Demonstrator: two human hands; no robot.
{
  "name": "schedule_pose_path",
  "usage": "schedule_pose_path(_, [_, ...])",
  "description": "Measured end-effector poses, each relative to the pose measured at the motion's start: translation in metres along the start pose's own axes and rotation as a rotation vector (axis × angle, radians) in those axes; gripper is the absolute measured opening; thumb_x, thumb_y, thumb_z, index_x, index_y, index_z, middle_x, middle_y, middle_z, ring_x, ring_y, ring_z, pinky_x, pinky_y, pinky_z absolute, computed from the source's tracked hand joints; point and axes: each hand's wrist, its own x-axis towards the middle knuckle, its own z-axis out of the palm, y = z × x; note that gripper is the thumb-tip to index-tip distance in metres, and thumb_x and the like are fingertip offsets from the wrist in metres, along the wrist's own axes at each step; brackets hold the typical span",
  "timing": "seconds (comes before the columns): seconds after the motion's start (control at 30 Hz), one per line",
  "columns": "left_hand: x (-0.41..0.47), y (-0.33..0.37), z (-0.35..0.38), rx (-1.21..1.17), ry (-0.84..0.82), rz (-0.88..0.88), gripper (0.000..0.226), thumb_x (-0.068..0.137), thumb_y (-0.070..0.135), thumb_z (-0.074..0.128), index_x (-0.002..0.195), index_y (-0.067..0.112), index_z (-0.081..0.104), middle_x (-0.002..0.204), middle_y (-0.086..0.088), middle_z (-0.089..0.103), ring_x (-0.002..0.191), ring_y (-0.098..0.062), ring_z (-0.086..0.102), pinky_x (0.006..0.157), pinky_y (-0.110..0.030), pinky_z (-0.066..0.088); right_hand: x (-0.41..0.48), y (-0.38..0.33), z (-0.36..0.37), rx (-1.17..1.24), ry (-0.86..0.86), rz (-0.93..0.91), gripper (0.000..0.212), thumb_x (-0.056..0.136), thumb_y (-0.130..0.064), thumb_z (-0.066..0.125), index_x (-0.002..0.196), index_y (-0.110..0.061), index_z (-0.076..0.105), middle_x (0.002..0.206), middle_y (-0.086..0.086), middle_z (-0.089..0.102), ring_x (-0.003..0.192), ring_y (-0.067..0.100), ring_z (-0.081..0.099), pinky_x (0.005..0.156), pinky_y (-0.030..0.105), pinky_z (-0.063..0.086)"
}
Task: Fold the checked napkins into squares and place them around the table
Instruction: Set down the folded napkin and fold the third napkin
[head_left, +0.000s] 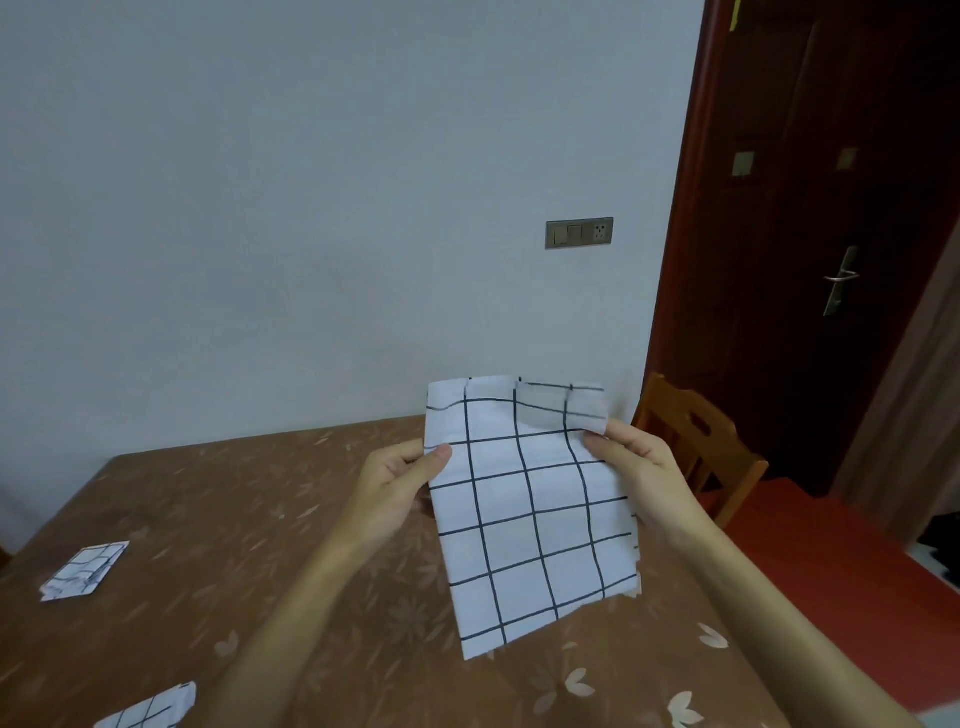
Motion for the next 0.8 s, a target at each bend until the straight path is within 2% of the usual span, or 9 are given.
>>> schedule_pose_path(0.07, [0.0013,0.0025,-0.0024,-0.051,0.004,-0.007,0.021,0.098,0.002,0.055,0.11,0.007,0.072,0.098,-0.005,0.079,0.082,-0.017,0.076,0.056,-0.023,0.057,0.0014,-0.0012,0.0001,0.005,0.029,0.042,0.034,0.1,-0.002,0.047,0.092,-0.016,0.077,0.096,-0.015,0.077,0.089,-0.001,0.07,0.073,0.012,0.053])
schedule_pose_path(0.17, [0.0018,0.0047,-0.0042,-0.06,0.026,0.006,0.043,0.1,-0.005,0.046,0.086,0.018,0.078,0.089,0.001,0.075,0.073,-0.015,0.07,0.055,-0.025,0.054,0.0034,-0.0007,0.0007,0.04,0.013,0.104,0.041,0.1,0.0,0.043,0.073,-0.015,0.071,0.083,-0.008,0.073,0.074,0.01,0.068,0.062,0.02,0.054])
schedule_pose_path(0.23, [0.0026,0.0026,-0.0072,-0.097,0.025,0.002,0.052,0.098,-0.009,0.039,0.07,0.016,0.076,0.079,-0.006,0.067,0.068,-0.02,0.06,0.055,-0.026,0.051,0.0034,-0.0007,0.0008,0.04,0.01,0.101,0.045,0.1,-0.003,0.04,0.069,-0.018,0.068,0.082,-0.007,0.071,0.075,0.012,0.068,0.067,0.024,0.054])
schedule_pose_path(0.3, [0.0024,0.0004,-0.0101,-0.116,0.011,0.0,0.043,0.093,-0.003,0.042,0.067,0.012,0.073,0.076,-0.013,0.057,0.066,-0.022,0.051,0.053,-0.025,0.048,0.0034,-0.0018,0.0028,0.002,0.013,0.092,0.044,0.098,-0.014,0.039,0.066,-0.021,0.068,0.084,-0.009,0.069,0.08,0.01,0.066,0.078,0.03,0.052])
schedule_pose_path(0.4, [-0.0017,0.0013,-0.0113,-0.078,-0.011,0.023,0.031,0.089,0.011,0.049,0.068,0.008,0.072,0.069,-0.006,0.056,0.059,-0.014,0.049,0.051,-0.023,0.046,0.0038,-0.0011,0.0034,0.079,-0.006,0.154,0.034,0.083,-0.033,0.044,0.064,-0.017,0.066,0.085,0.0,0.066,0.082,0.02,0.062,0.079,0.039,0.046])
schedule_pose_path(0.47, [-0.0033,0.0018,-0.0115,0.044,0.012,0.09,0.032,0.097,0.005,0.056,0.07,0.008,0.073,0.067,-0.003,0.064,0.061,-0.01,0.055,0.054,-0.017,0.047,0.0029,-0.0033,0.0025,0.049,-0.008,0.187,0.043,0.087,-0.049,0.047,0.067,-0.016,0.069,0.086,0.011,0.062,0.076,0.027,0.058,0.067,0.034,0.045])
schedule_pose_path(0.53, [-0.0032,0.0013,-0.0105,0.163,0.022,0.142,0.023,0.094,0.001,0.063,0.077,0.009,0.076,0.075,-0.01,0.072,0.068,-0.009,0.062,0.06,-0.014,0.049,0.0014,-0.0041,0.0018,-0.076,0.006,0.125,0.048,0.094,-0.053,0.055,0.075,-0.012,0.071,0.08,0.013,0.058,0.06,0.014,0.055,0.056,0.023,0.042])
schedule_pose_path(0.67, [-0.0043,-0.0019,-0.009,0.103,-0.03,0.092,0.02,0.087,-0.001,0.071,0.102,0.011,0.074,0.087,-0.01,0.078,0.071,-0.017,0.072,0.059,-0.025,0.056,-0.0004,0.0003,0.0008,-0.072,-0.006,0.049,0.015,0.086,-0.014,0.075,0.098,-0.006,0.071,0.081,-0.003,0.068,0.073,0.011,0.062,0.07,0.022,0.05])
schedule_pose_path(0.8, [-0.0054,0.0008,-0.011,0.205,-0.137,0.117,0.036,0.088,0.016,0.075,0.122,0.018,0.065,0.114,0.012,0.073,0.101,-0.003,0.07,0.078,-0.014,0.053,0.0016,0.0013,0.0014,-0.169,0.0,0.049,0.028,0.086,-0.014,0.077,0.112,-0.022,0.071,0.091,-0.015,0.071,0.079,0.005,0.067,0.077,0.019,0.053])
